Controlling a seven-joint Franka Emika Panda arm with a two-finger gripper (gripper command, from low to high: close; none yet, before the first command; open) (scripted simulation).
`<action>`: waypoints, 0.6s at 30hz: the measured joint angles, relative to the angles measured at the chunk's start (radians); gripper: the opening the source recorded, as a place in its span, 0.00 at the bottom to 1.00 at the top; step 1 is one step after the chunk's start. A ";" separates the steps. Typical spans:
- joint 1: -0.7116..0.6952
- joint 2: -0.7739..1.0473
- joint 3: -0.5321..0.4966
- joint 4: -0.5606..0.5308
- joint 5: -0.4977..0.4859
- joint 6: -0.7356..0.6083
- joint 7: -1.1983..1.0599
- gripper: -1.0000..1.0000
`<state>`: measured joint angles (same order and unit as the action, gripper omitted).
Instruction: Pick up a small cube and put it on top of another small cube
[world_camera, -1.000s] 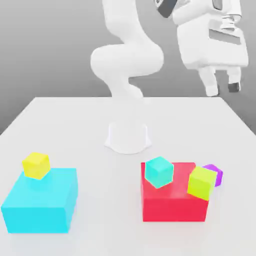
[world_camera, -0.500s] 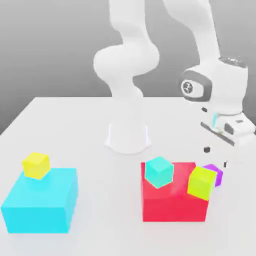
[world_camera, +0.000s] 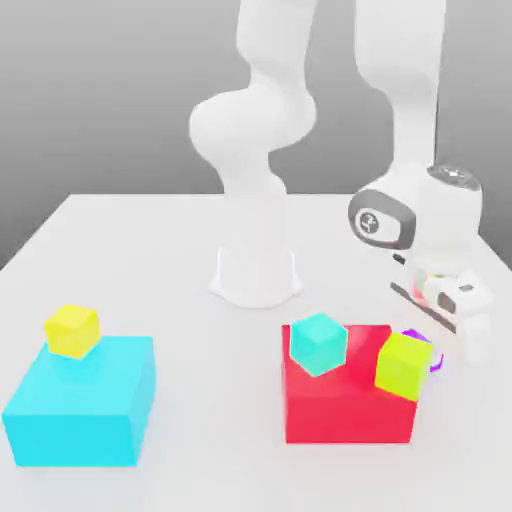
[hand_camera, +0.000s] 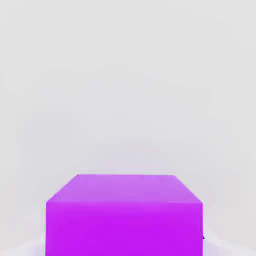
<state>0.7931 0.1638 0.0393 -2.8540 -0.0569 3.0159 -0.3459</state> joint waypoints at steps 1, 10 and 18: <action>-0.004 -0.035 0.007 -0.006 0.010 -0.028 -0.007 0.00; -0.088 -0.287 -0.050 0.074 0.058 -0.361 0.055 0.00; -0.219 -0.377 -0.130 0.202 0.032 -0.578 0.201 0.00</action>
<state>0.5740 -0.2128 -0.0903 -2.6519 -0.0247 2.4380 -0.1447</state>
